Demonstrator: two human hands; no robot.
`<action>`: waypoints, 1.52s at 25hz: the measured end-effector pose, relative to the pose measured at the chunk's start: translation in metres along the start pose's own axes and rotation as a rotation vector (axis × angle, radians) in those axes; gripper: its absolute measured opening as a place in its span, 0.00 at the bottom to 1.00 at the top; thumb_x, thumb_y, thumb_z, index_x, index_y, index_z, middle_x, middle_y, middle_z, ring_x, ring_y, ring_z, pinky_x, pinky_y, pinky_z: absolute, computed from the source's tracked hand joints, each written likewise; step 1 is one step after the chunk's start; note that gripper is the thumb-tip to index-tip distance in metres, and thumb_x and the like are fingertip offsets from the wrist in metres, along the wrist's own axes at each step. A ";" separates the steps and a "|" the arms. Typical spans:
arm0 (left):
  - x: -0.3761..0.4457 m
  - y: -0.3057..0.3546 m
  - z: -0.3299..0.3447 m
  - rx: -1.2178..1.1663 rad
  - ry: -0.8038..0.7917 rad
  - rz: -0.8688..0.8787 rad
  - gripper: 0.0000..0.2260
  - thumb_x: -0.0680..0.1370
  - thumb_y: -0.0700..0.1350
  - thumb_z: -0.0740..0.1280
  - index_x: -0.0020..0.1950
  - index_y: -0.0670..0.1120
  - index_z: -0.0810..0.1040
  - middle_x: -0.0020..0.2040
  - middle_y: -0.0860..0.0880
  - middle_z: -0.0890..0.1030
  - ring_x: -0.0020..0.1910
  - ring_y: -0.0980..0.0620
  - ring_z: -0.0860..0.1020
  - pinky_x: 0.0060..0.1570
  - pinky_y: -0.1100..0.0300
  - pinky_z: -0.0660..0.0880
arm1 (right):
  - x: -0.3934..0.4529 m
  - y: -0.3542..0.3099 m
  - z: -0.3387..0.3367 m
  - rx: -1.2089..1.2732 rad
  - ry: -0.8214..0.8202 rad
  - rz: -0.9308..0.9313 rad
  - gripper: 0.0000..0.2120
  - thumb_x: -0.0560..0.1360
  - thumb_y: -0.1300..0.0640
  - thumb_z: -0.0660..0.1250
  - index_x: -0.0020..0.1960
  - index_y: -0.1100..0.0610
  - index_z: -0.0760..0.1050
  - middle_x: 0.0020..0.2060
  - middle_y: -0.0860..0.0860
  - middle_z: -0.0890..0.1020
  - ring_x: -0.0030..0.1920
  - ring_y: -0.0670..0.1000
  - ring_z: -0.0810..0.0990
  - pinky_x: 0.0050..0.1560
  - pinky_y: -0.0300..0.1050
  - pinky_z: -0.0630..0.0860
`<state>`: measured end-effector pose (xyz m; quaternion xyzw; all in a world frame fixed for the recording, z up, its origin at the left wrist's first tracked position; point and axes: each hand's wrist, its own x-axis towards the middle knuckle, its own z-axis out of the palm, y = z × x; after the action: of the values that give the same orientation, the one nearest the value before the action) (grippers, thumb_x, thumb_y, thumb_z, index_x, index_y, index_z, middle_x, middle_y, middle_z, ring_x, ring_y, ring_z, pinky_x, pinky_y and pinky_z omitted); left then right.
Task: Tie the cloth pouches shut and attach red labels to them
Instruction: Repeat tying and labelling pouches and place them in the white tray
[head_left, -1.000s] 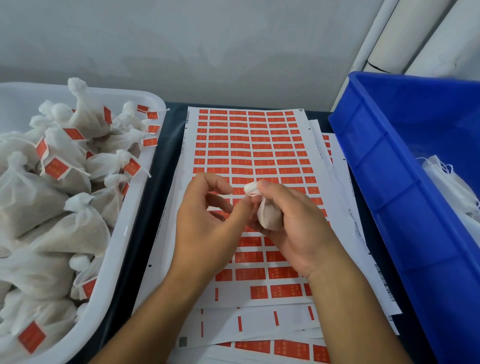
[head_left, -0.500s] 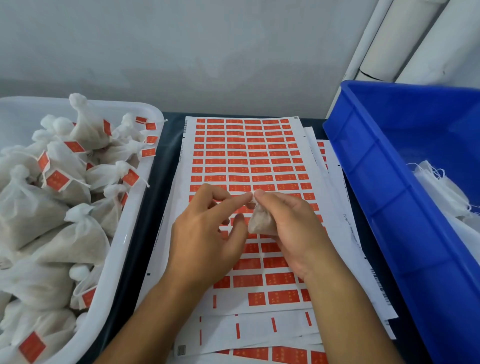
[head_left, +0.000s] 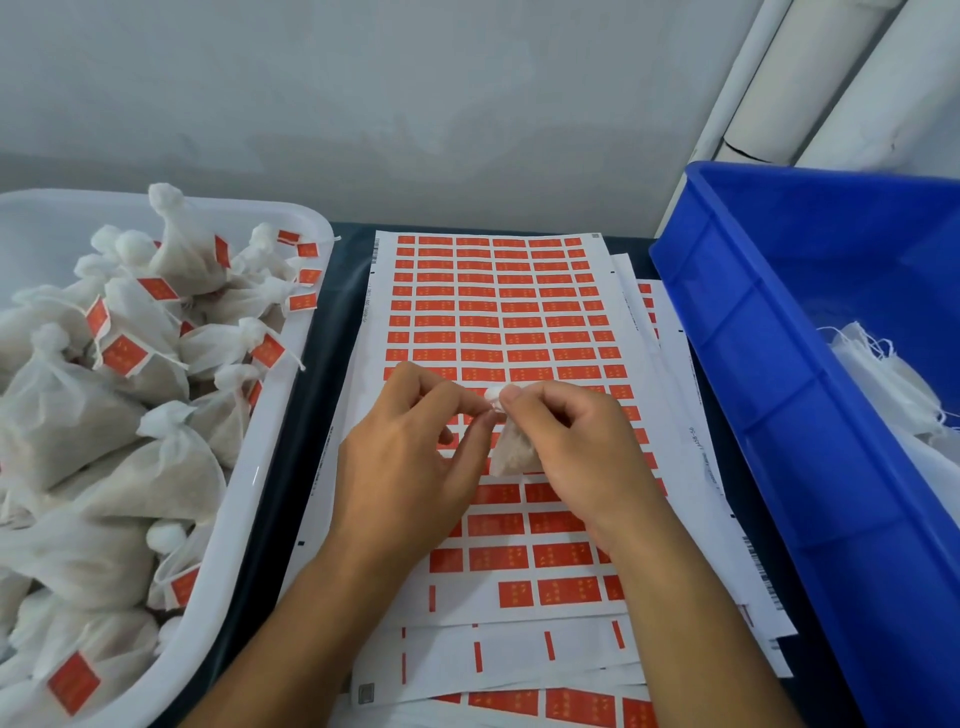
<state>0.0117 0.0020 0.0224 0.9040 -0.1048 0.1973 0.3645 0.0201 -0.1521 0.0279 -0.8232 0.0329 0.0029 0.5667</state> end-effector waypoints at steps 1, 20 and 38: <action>0.000 0.000 0.000 0.010 -0.011 -0.009 0.14 0.77 0.59 0.65 0.50 0.52 0.83 0.50 0.59 0.75 0.39 0.58 0.76 0.37 0.68 0.75 | 0.000 0.000 0.000 -0.014 0.007 -0.016 0.11 0.80 0.41 0.66 0.43 0.42 0.83 0.38 0.37 0.83 0.47 0.36 0.81 0.41 0.35 0.76; 0.015 0.008 -0.022 -1.542 -0.248 -0.899 0.06 0.75 0.43 0.63 0.38 0.47 0.74 0.36 0.50 0.70 0.31 0.56 0.67 0.28 0.65 0.68 | -0.007 -0.014 0.002 0.247 -0.099 -0.135 0.06 0.80 0.40 0.64 0.50 0.40 0.76 0.45 0.40 0.80 0.49 0.40 0.81 0.43 0.28 0.76; 0.016 -0.003 -0.022 -1.332 -0.062 -0.780 0.09 0.75 0.43 0.63 0.35 0.49 0.76 0.35 0.50 0.73 0.32 0.56 0.71 0.32 0.64 0.71 | -0.006 -0.007 -0.003 -0.247 -0.123 -0.365 0.11 0.76 0.40 0.72 0.54 0.32 0.73 0.47 0.22 0.75 0.57 0.28 0.74 0.44 0.18 0.70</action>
<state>0.0210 0.0186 0.0414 0.4705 0.1145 -0.0755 0.8717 0.0144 -0.1517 0.0360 -0.8771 -0.1515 -0.0455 0.4535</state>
